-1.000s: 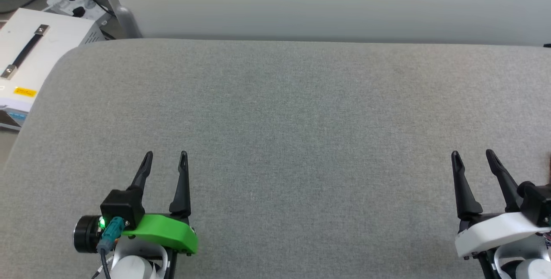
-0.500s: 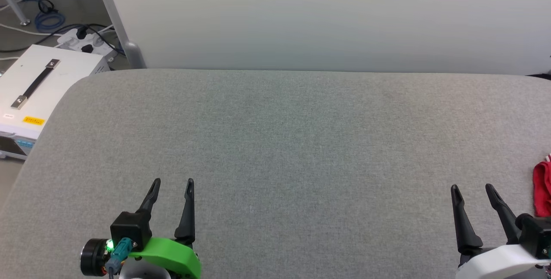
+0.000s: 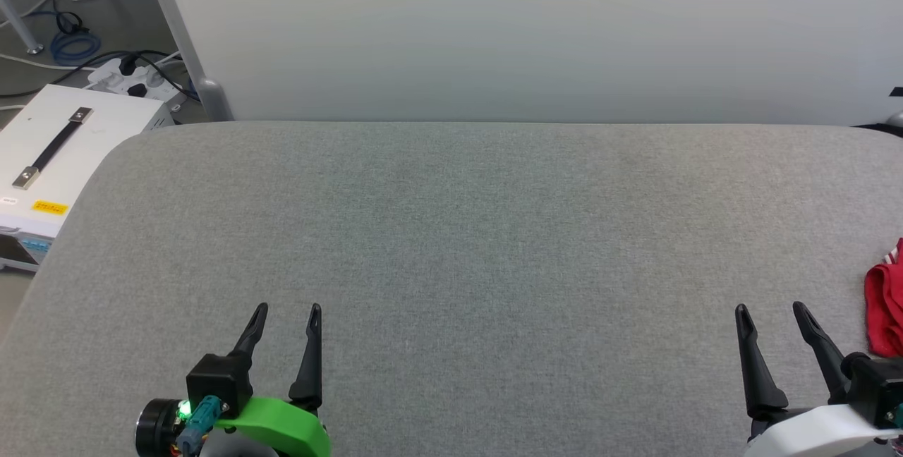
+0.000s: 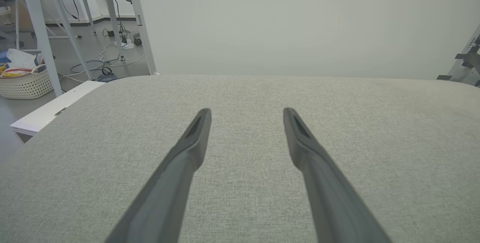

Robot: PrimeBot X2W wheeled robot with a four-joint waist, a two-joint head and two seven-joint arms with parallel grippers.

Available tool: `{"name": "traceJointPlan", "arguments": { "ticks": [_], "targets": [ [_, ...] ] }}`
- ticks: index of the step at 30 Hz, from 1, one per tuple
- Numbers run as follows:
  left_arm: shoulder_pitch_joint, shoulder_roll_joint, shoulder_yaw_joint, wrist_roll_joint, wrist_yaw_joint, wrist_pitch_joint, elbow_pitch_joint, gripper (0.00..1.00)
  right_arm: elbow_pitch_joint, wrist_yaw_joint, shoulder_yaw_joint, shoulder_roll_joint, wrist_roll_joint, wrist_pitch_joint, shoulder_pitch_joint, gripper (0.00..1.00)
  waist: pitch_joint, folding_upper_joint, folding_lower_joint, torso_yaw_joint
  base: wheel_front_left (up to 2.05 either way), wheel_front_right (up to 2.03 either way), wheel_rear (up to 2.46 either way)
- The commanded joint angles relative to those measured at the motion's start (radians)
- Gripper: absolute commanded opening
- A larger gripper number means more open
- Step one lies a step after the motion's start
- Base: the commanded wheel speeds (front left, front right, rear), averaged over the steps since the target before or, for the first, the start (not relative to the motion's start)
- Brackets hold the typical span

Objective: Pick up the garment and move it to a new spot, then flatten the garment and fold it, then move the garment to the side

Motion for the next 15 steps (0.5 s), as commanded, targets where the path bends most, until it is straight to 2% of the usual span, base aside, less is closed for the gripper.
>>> {"name": "traceJointPlan", "arguments": {
  "ticks": [1,14,15],
  "targets": [
    [0.002,0.005,0.001,0.002,-0.004,-0.006,0.005,1.00,-0.009,-0.008,0.002,0.000,-0.009,0.001,0.008,1.00,0.001,0.0000,0.0001,0.002,0.00,0.00,0.00],
    [-0.006,0.006,-0.002,-0.004,0.000,-0.006,0.007,1.00,-0.015,-0.008,0.008,0.000,-0.002,0.001,0.006,1.00,0.011,0.0000,0.0001,0.005,0.00,0.00,0.00],
    [-0.002,0.000,-0.002,-0.001,0.000,0.000,0.009,0.00,-0.008,0.001,0.007,0.000,-0.001,0.000,0.000,0.00,0.011,0.0000,0.0001,0.005,0.00,0.00,0.00]
  ]
}}
